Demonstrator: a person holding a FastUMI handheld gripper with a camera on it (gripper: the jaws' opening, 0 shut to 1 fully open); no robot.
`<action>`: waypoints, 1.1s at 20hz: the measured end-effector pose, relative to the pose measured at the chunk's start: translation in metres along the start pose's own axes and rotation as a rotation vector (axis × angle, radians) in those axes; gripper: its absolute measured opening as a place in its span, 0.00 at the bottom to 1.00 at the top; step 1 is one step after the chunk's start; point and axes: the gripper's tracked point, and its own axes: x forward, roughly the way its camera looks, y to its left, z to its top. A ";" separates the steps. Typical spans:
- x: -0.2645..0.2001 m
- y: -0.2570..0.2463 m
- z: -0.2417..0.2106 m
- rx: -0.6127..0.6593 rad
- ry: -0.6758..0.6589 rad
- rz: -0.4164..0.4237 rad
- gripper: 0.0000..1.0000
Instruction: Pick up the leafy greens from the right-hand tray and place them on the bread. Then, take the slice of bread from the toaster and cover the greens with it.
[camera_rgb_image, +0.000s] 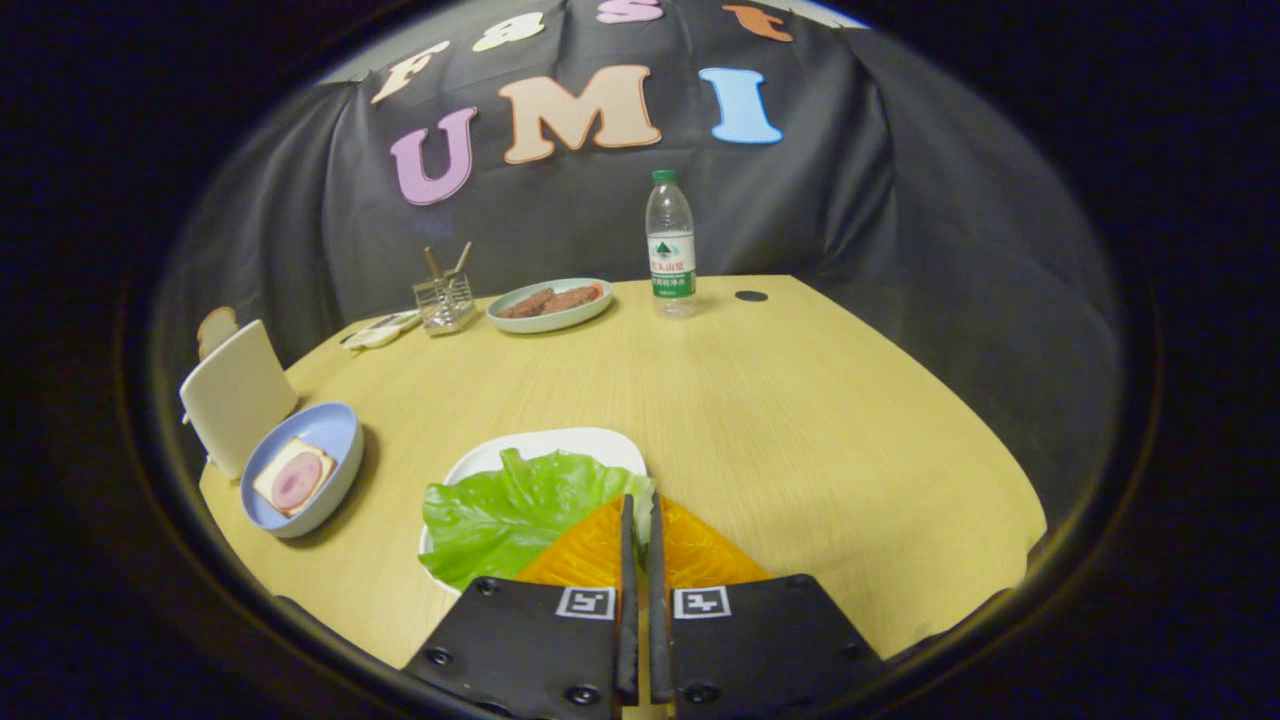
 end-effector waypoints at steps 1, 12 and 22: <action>0.001 -0.002 -0.003 -0.011 0.008 -0.009 0.08; -0.019 0.011 0.030 -0.070 -0.106 -0.026 0.03; -0.051 0.074 0.085 0.012 -0.283 0.104 0.03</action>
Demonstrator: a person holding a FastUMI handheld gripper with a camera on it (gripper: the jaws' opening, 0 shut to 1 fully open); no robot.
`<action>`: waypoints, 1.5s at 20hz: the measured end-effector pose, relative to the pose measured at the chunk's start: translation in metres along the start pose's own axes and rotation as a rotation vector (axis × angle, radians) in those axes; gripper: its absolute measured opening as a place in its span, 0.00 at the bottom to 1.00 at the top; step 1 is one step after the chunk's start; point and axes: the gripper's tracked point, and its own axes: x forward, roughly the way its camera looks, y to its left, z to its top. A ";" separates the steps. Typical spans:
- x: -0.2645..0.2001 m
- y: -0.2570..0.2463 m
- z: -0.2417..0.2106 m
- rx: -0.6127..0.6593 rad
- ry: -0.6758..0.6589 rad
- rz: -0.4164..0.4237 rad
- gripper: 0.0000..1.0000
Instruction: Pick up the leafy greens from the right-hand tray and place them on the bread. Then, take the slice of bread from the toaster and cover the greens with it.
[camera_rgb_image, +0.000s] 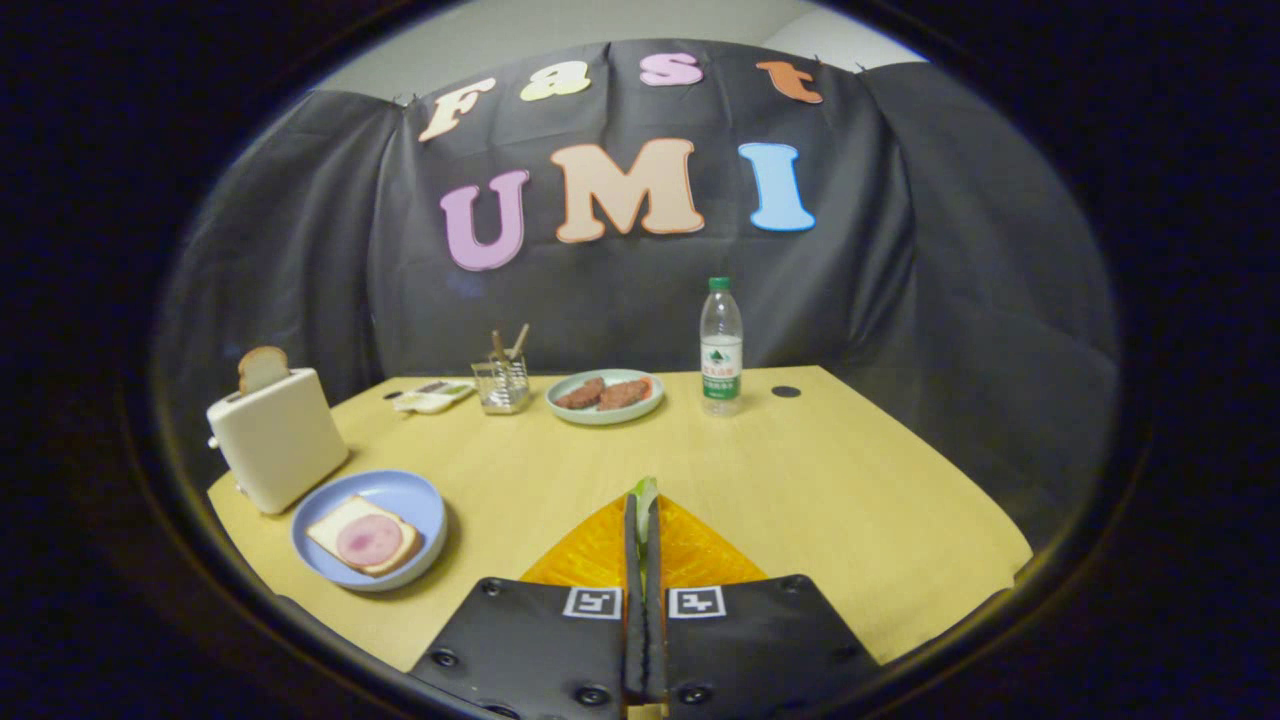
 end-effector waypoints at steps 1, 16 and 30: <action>0.000 0.008 0.005 0.011 -0.014 0.020 0.03; -0.033 0.250 0.019 0.012 -0.050 0.492 0.03; 0.020 0.249 -0.064 0.097 0.223 0.356 0.03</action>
